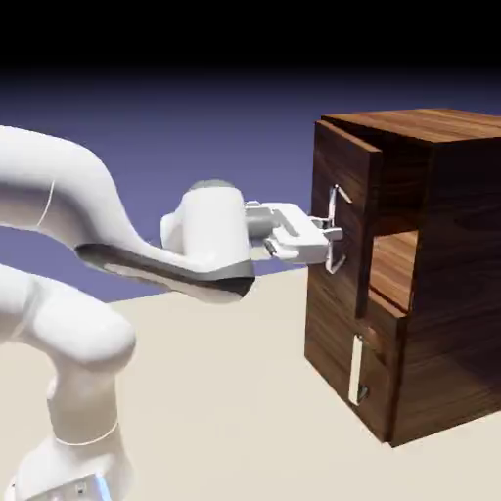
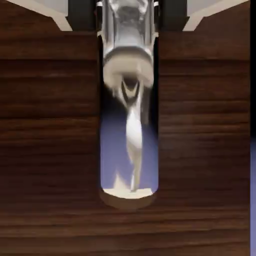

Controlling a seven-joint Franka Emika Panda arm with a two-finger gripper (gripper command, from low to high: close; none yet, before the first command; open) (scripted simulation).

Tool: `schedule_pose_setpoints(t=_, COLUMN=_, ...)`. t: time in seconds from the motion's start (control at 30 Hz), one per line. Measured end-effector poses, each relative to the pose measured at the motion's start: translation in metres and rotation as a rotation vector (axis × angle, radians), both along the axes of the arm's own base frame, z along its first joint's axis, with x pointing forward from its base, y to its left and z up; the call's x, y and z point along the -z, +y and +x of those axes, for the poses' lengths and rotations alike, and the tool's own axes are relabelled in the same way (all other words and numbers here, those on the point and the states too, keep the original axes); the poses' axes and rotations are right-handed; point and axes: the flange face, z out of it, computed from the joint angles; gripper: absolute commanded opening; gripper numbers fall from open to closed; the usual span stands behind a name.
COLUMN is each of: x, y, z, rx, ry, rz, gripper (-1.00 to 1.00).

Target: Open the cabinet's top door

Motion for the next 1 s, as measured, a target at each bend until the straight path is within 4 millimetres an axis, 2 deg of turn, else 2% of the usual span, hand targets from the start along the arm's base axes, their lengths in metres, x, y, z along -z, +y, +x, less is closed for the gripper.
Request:
schedule_pose_setpoints(t=0.3, x=0.000, y=0.041, z=-0.034, rx=0.177, ry=0.000, rz=0.000, gripper=-1.00)
schedule_pose_setpoints(t=0.67, x=0.000, y=0.095, z=-0.064, rx=0.382, ry=0.000, rz=0.001, gripper=-1.00)
schedule_pose_setpoints(t=0.83, x=0.000, y=0.125, z=-0.075, rx=0.490, ry=0.000, rz=0.001, gripper=-1.00)
schedule_pose_setpoints(t=1.0, x=0.000, y=0.165, z=-0.084, rx=0.627, ry=0.000, rz=0.001, gripper=-1.00)
